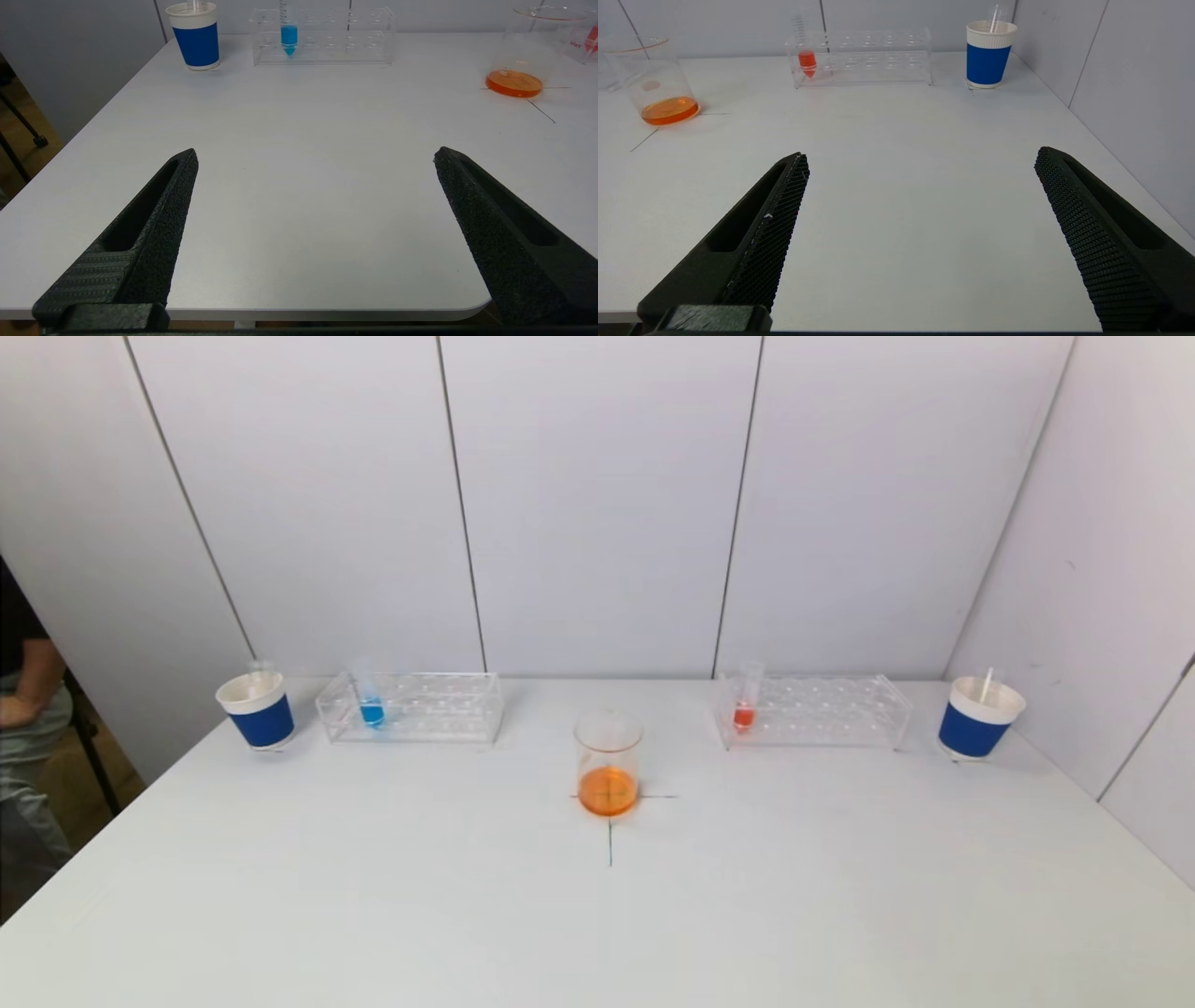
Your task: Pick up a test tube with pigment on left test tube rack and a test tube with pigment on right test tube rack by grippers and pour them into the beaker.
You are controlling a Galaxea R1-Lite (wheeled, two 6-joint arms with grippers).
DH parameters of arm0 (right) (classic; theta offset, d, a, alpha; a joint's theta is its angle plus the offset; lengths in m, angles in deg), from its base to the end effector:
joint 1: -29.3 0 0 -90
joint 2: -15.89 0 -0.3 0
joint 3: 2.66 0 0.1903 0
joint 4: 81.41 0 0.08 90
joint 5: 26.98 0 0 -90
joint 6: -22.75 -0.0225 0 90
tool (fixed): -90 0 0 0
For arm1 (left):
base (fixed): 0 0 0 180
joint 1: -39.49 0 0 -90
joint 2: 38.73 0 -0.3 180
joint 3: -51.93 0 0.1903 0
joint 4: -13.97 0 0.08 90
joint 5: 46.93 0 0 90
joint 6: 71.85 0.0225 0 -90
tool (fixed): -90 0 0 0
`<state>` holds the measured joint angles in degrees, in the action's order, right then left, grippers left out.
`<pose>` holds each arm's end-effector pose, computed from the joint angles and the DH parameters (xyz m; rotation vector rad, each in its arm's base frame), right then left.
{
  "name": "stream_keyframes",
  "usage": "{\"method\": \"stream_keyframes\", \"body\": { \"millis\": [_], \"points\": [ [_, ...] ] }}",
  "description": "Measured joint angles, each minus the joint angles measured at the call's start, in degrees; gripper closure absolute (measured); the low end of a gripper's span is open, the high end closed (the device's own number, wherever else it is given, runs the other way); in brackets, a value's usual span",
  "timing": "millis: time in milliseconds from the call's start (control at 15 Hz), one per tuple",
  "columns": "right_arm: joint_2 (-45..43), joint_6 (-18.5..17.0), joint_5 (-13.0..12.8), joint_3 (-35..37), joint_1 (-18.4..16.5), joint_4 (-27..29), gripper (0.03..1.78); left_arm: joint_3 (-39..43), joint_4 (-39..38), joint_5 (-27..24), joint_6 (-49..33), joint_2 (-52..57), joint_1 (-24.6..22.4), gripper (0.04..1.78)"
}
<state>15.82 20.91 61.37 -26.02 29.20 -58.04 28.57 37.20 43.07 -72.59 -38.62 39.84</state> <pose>-0.0229 -0.0006 0.0754 0.0321 -0.0015 -0.0305 -0.0229 0.0001 0.0756 -0.0129 -0.0041 -0.0061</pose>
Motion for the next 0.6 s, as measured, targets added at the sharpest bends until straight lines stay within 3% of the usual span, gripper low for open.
{"method": "stream_keyframes", "body": {
  "millis": [600],
  "points": [
    [0.0, -0.6, 0.0, 0.0, 0.0, -0.1, 0.05, 0.0, 0.0, 0.0, 0.0, 0.0, 0.0, 0.06]
  ]
}}
